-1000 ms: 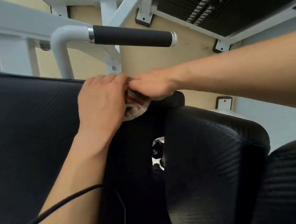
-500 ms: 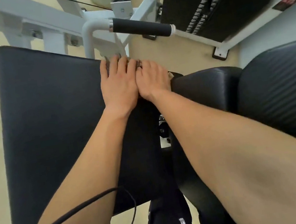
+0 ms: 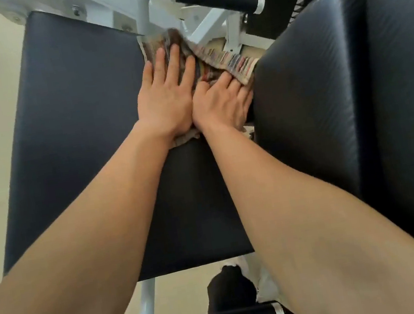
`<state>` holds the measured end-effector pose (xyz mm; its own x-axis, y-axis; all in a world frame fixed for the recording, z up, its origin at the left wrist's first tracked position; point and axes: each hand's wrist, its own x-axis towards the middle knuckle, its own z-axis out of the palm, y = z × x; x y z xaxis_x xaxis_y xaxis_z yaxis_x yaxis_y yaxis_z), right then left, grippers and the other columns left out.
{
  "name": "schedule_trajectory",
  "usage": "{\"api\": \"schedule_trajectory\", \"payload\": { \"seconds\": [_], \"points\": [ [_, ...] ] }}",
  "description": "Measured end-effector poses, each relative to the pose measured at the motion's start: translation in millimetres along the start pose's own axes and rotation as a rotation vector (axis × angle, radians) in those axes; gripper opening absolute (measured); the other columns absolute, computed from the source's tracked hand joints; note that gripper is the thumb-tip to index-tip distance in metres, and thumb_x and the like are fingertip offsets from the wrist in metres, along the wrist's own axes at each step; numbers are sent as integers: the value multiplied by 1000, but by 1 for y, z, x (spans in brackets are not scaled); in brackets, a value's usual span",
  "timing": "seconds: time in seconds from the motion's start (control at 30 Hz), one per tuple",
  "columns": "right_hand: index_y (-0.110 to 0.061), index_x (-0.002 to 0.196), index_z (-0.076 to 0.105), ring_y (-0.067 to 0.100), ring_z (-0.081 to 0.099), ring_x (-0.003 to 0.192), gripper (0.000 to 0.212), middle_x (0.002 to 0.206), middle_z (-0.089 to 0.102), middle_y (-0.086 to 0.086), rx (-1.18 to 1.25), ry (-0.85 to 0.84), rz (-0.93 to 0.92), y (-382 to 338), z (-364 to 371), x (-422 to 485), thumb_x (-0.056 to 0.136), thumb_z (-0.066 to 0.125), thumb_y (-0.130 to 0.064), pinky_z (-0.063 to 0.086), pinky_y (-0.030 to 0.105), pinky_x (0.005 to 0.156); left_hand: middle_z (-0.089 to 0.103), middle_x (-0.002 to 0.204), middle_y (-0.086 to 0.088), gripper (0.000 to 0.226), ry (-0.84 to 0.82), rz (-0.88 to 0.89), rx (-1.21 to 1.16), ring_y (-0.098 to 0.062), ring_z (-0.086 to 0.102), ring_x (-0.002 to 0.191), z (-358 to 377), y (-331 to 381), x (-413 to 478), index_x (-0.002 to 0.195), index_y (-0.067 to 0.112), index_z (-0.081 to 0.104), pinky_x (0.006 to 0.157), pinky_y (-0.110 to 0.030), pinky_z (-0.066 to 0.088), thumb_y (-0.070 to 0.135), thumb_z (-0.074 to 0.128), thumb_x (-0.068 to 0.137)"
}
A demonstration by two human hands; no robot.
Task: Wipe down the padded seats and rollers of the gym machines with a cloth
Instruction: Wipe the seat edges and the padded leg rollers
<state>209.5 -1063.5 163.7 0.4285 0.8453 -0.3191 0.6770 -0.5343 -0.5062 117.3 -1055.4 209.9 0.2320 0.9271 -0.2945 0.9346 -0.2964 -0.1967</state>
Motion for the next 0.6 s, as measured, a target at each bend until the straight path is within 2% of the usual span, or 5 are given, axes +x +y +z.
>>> {"api": "schedule_trajectory", "payload": {
  "seconds": [0.1, 0.27, 0.37, 0.47, 0.6],
  "points": [
    [-11, 160, 18, 28, 4, 156, 66, 169, 11, 13, 19, 30, -39, 12, -7, -22, 101, 27, -41, -2, 44, 127, -5, 167, -18, 71, 51, -10, -22, -36, -5, 154, 17, 10, -11, 160, 11, 0, 124, -49, 1, 47, 23, 103],
    [-7, 160, 10, 31, 6, 156, 70, 168, 11, 16, -75, -84, -178, 52, 4, -135, 102, 22, -44, 3, 47, 127, -2, 167, -18, 71, 89, -22, -70, -34, -2, 154, 51, 10, -142, 159, 7, 1, 125, -49, 5, 49, 22, 106],
    [-6, 160, 6, 32, 7, 156, 70, 168, 10, 18, -107, -102, -218, 83, 4, -208, 102, 22, -43, 6, 48, 127, -1, 165, -22, 71, 53, 11, -74, -37, -3, 154, 64, 21, -219, 158, 2, 3, 125, -51, 6, 46, 25, 107],
    [-7, 160, 2, 31, 5, 157, 70, 168, 6, 17, -123, -103, -143, 119, 8, -258, 103, 19, -44, 9, 48, 127, -5, 165, -23, 68, 35, 128, -18, -40, -7, 153, 78, 34, -262, 158, 2, 0, 125, -53, 5, 45, 15, 108],
    [-7, 160, 3, 29, 3, 157, 73, 169, 6, 16, -121, -52, 45, 156, 11, -281, 102, 15, -50, 10, 48, 127, 3, 166, -18, 69, 86, 260, -29, -39, 0, 153, 85, 54, -254, 159, 8, 7, 125, -52, 7, 51, 9, 106]
  ]
}}
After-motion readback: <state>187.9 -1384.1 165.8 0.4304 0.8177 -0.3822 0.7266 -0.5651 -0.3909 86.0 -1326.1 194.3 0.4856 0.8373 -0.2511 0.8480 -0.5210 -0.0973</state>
